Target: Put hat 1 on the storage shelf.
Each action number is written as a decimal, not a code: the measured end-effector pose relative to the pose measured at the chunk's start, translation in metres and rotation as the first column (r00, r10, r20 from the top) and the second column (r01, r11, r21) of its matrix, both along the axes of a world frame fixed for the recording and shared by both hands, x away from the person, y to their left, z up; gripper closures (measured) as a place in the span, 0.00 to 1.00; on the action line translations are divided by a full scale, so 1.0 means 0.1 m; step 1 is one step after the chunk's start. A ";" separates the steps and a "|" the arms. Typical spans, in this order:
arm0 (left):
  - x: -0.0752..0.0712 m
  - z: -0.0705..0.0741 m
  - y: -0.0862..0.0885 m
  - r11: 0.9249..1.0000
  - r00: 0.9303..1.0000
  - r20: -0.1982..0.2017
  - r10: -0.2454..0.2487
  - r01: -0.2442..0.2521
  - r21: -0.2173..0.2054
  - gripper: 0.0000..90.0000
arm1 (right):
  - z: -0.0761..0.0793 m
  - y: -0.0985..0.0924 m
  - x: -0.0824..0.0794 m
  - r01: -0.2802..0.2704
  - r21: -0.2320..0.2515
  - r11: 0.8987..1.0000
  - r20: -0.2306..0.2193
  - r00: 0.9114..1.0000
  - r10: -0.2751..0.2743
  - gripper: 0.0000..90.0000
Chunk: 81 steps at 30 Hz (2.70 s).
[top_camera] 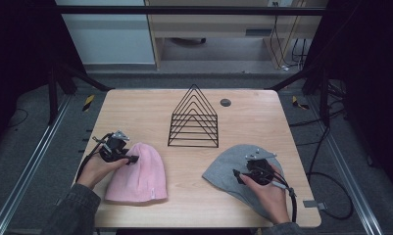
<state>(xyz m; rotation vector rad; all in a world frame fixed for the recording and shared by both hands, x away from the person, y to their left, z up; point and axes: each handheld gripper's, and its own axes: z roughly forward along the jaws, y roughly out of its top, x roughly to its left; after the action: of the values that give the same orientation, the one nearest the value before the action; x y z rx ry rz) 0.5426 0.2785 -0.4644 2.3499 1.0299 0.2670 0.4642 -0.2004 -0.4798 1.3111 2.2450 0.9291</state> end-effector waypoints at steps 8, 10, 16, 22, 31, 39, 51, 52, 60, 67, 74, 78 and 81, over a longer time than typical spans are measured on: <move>-0.05 0.04 -0.06 1.000 1.000 0.003 -0.017 0.017 0.018 0.87 | -0.01 0.01 0.01 0.006 0.005 1.000 0.005 1.000 -0.006 0.35; -0.07 0.06 -0.05 1.000 1.000 0.014 -0.008 0.008 0.011 0.89 | -0.01 0.01 0.01 0.007 0.006 1.000 0.005 1.000 -0.007 0.35; -0.16 0.18 -0.07 1.000 0.998 0.062 -0.008 0.006 0.026 0.90 | 0.01 0.00 0.02 0.009 -0.002 1.000 0.028 1.000 -0.009 0.36; -0.28 0.31 -0.11 1.000 0.995 0.101 -0.015 0.013 0.019 0.91 | 0.04 0.02 -0.01 0.009 0.004 1.000 0.041 0.999 -0.009 0.34; -0.48 0.64 -0.26 0.996 0.981 0.178 -0.083 0.076 0.042 0.92 | 0.10 0.07 -0.07 0.001 0.041 0.999 0.074 0.997 -0.004 0.31; -0.59 1.07 -0.38 0.991 0.959 0.253 -0.128 0.114 0.068 0.92 | 0.39 0.41 -0.17 -0.102 0.053 0.993 0.147 0.985 0.093 0.31; -0.54 1.64 -0.52 0.989 0.931 0.333 -0.146 0.127 0.079 0.92 | 0.76 1.12 -0.14 -0.304 -0.004 0.953 0.173 0.938 0.300 0.32; -0.52 1.74 -0.54 0.989 0.926 0.349 -0.144 0.128 0.068 0.92 | 0.79 1.16 -0.12 -0.311 -0.003 0.951 0.172 0.936 0.306 0.32; -0.47 2.06 -0.52 0.991 0.919 0.372 -0.128 0.128 0.027 0.92 | 0.98 1.35 0.01 -0.333 0.006 0.943 0.169 0.930 0.327 0.37; -0.46 2.20 -0.48 0.992 0.920 0.373 -0.123 0.125 0.019 0.92 | 1.07 1.42 0.05 -0.346 0.023 0.938 0.160 0.927 0.338 0.39; -0.48 2.29 -0.51 0.991 0.914 0.382 -0.134 0.135 0.026 0.92 | 1.06 1.53 0.06 -0.373 0.024 0.927 0.150 0.918 0.366 0.39; -0.47 2.33 -0.54 0.991 0.913 0.385 -0.133 0.136 0.019 0.92 | 1.04 1.62 0.08 -0.393 0.032 0.919 0.143 0.912 0.385 0.41; -0.47 2.35 -0.57 0.990 0.911 0.390 -0.136 0.140 0.018 0.92 | 1.01 1.68 0.09 -0.411 0.040 0.911 0.136 0.905 0.402 0.43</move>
<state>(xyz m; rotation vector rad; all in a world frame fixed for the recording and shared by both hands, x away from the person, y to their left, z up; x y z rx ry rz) 0.4958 0.2215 -0.2291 2.2219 0.6671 0.6443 0.4728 -0.0321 -0.3785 0.7880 2.4504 1.2011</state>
